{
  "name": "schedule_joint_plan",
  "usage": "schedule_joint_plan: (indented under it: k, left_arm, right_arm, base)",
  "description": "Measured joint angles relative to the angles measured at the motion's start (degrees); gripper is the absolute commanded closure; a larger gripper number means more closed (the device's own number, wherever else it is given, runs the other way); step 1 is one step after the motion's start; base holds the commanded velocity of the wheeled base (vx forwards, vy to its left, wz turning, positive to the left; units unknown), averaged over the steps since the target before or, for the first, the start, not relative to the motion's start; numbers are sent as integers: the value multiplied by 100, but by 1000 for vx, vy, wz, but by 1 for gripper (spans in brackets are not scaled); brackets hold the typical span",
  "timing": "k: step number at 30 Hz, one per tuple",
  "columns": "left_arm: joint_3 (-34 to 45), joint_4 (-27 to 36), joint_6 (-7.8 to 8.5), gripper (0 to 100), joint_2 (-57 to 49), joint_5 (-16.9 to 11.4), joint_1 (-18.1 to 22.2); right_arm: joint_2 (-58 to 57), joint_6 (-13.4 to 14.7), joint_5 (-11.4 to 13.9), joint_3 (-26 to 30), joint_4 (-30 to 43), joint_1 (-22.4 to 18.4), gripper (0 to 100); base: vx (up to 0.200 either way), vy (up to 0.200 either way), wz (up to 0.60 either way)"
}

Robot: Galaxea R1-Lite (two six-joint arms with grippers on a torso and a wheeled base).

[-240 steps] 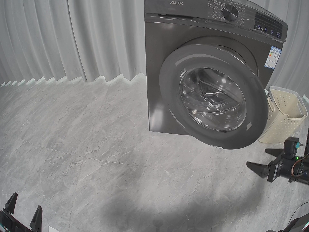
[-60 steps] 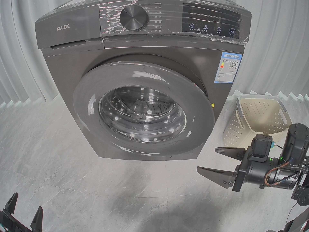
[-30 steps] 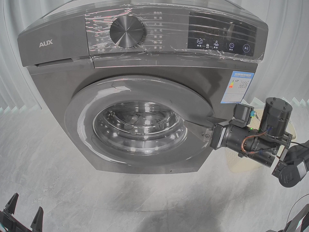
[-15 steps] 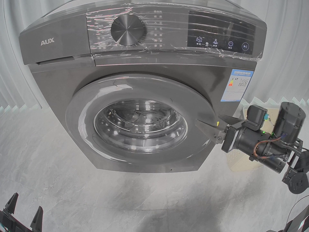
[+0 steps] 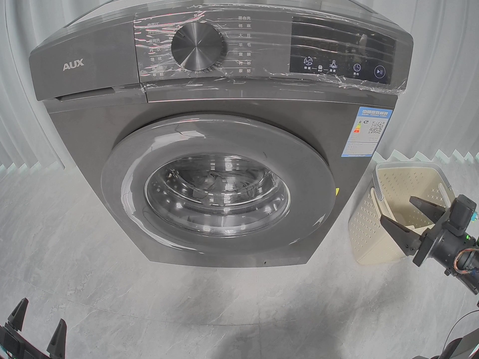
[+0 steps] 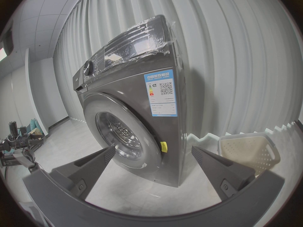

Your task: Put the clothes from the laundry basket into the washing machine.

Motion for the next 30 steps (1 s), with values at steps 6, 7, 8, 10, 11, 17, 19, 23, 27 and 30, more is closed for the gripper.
schedule_joint_plan:
  k: [6,7,8,10,11,17,19,23,27,30]
  left_arm:
    - [0,0,-1,0,0,0,0]
    - [0,0,-1,0,0,0,0]
    - [0,0,-1,0,0,0,0]
    - [0,0,-1,0,0,-1,0]
    - [0,0,-1,0,0,-1,0]
    - [0,0,-1,0,0,-6,0]
    - [0,0,-4,0,0,-6,0]
    - [0,0,-4,0,0,-6,0]
    - [0,0,-6,0,0,-9,0]
    - [0,0,-11,0,0,-9,0]
  right_arm:
    - [-724,-77,-24,491,316,-329,0]
    - [-833,-79,-33,544,419,-378,0]
    - [-925,-80,-35,581,490,-422,0]
    - [-1147,-79,-33,653,644,-511,0]
    - [-1252,-79,-33,684,709,-552,0]
    - [-2050,-57,-21,951,1235,-863,0]
    - [-2352,-50,-16,1001,1481,-959,0]
    - [-3191,-50,6,1042,2221,-1228,0]
    - [-4113,-44,74,1051,3066,-1525,0]
    - [-4771,-30,140,1053,3805,-1693,0]
  base:
    - [0,0,0]
    - [0,0,0]
    - [0,0,0]
    - [0,0,0]
    - [0,0,0]
    - [0,0,0]
    - [0,0,0]
    - [0,0,0]
    - [0,0,0]
    - [0,0,0]
